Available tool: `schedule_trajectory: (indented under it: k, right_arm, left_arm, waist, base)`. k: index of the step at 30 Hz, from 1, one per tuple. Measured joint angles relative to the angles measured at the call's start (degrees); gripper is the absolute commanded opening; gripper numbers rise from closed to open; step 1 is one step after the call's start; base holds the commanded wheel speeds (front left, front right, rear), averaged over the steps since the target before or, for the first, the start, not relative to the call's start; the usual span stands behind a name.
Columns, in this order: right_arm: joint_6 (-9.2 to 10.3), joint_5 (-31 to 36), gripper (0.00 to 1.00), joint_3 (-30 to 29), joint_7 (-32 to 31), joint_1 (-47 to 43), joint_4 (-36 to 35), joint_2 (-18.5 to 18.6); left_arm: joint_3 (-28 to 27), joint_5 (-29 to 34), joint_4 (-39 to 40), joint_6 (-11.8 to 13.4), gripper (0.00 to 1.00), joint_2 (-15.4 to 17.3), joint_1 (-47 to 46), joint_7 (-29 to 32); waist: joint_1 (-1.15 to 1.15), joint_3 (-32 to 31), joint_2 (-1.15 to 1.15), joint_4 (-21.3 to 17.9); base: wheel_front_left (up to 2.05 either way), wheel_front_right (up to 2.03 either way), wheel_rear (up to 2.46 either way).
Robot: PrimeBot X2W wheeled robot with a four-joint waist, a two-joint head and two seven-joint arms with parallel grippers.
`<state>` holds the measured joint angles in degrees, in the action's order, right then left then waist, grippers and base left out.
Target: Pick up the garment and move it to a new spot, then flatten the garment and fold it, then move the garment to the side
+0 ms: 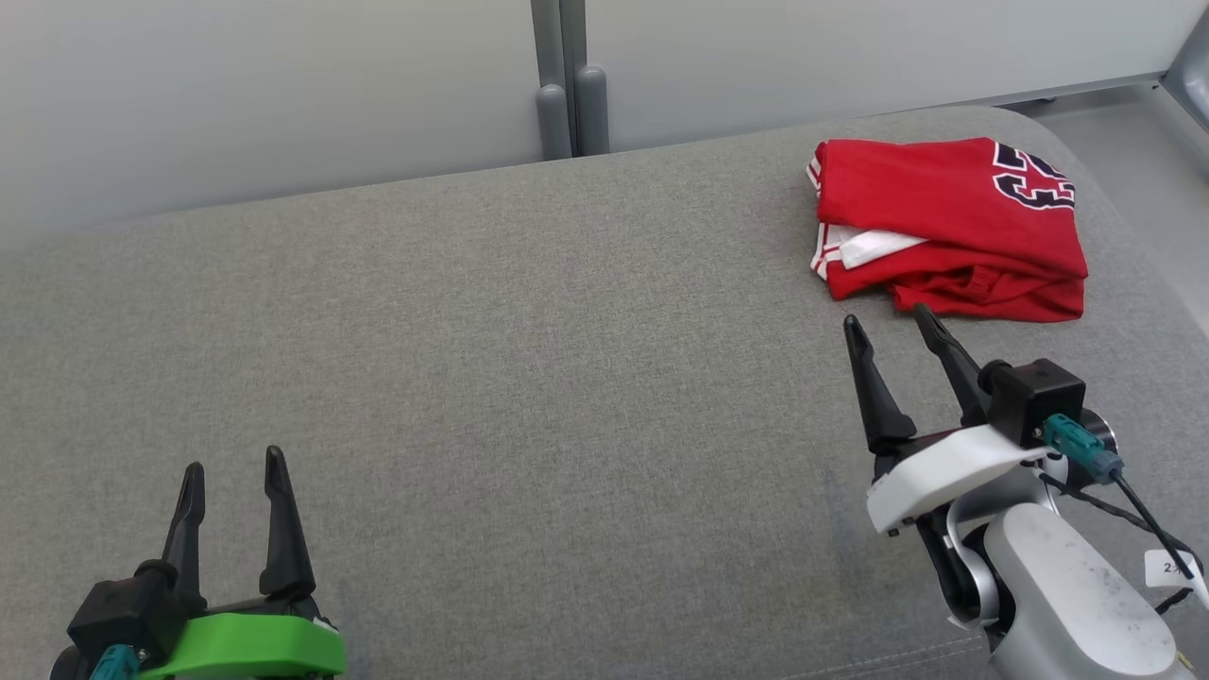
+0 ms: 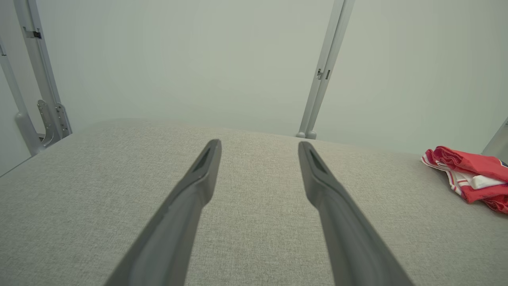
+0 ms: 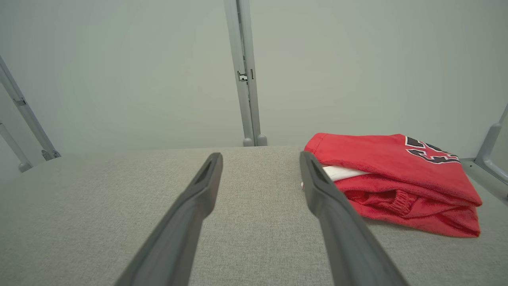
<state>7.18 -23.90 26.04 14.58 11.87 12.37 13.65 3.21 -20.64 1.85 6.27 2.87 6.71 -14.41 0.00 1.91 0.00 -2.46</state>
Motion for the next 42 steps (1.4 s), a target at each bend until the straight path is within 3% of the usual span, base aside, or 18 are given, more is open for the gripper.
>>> schedule_trajectory:
  k: [10,42]
  right_arm:
    - [0.01,3.9,1.00,-3.0,0.0,-3.6,-1.8,-2.8]
    - [0.01,9.4,1.00,-6.9,0.0,-9.3,-5.4,-5.9]
  left_arm:
    - [0.0,0.7,-1.2,0.3,1.00,0.0,0.6,0.0]
    - [0.7,0.7,-2.3,0.4,1.00,0.0,2.1,0.0]
  waist:
    - [0.00,-0.3,0.00,0.3]
    - [0.00,-1.7,0.00,1.2]
  base:
    - [0.00,0.00,0.00]
    - [0.00,0.00,0.00]
